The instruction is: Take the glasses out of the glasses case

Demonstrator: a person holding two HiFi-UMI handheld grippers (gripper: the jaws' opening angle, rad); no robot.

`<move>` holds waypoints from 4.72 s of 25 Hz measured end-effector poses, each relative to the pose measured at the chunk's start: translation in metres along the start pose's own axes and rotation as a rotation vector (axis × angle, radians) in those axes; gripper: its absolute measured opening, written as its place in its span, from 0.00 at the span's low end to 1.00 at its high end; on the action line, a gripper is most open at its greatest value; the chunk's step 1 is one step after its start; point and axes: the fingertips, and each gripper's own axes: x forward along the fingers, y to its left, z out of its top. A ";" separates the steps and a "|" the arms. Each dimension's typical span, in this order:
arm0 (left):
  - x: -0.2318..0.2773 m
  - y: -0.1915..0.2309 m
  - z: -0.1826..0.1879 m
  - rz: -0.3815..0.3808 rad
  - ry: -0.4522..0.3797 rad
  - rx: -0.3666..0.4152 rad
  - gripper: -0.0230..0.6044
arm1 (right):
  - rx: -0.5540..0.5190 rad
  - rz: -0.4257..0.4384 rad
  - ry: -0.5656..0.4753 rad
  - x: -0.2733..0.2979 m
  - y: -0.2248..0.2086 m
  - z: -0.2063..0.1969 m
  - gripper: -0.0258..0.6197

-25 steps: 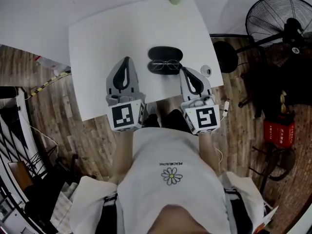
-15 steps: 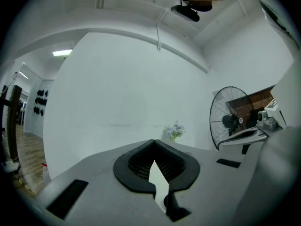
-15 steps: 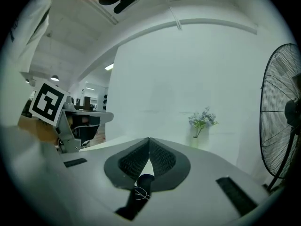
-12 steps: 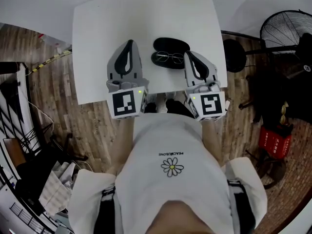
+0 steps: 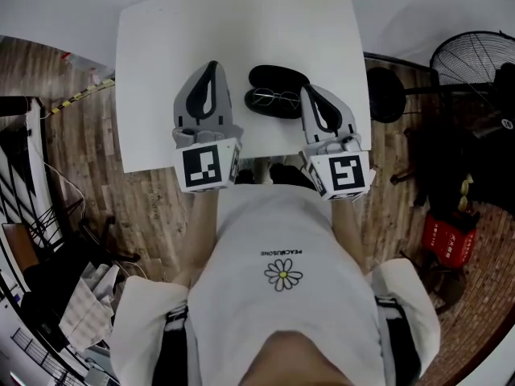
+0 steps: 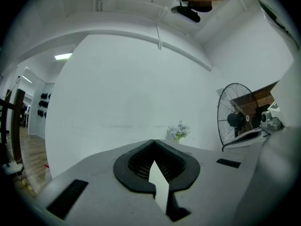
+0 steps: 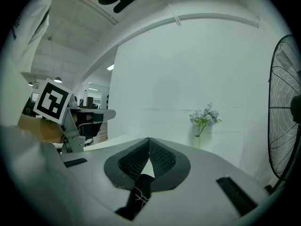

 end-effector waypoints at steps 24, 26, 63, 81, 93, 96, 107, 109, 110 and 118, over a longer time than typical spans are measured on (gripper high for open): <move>0.021 -0.020 -0.017 -0.032 0.031 0.026 0.06 | 0.101 0.505 0.238 0.041 0.013 -0.069 0.23; 0.022 -0.018 -0.019 -0.023 0.035 0.037 0.06 | 0.073 0.548 0.293 0.048 0.016 -0.088 0.24; 0.024 -0.016 -0.068 0.020 0.154 0.069 0.06 | -0.623 0.762 0.678 0.051 0.039 -0.221 0.28; 0.001 -0.002 -0.070 0.026 0.169 0.064 0.06 | -0.101 0.773 0.843 0.048 0.036 -0.222 0.21; 0.004 0.009 -0.079 0.038 0.185 0.045 0.06 | -0.397 0.739 0.874 0.044 0.049 -0.227 0.27; 0.007 0.005 -0.075 0.030 0.174 0.055 0.06 | -0.554 0.711 0.855 0.043 0.047 -0.225 0.27; 0.004 0.003 -0.063 0.026 0.138 0.069 0.06 | -0.719 0.503 0.728 0.049 0.032 -0.206 0.08; 0.003 0.004 -0.062 0.027 0.137 0.067 0.06 | -0.701 0.486 0.713 0.051 0.030 -0.199 0.08; 0.002 0.004 -0.061 0.027 0.135 0.067 0.06 | -0.695 0.479 0.707 0.051 0.029 -0.197 0.08; 0.002 0.001 -0.050 0.010 0.113 0.081 0.06 | -0.639 0.378 0.609 0.061 0.017 -0.159 0.08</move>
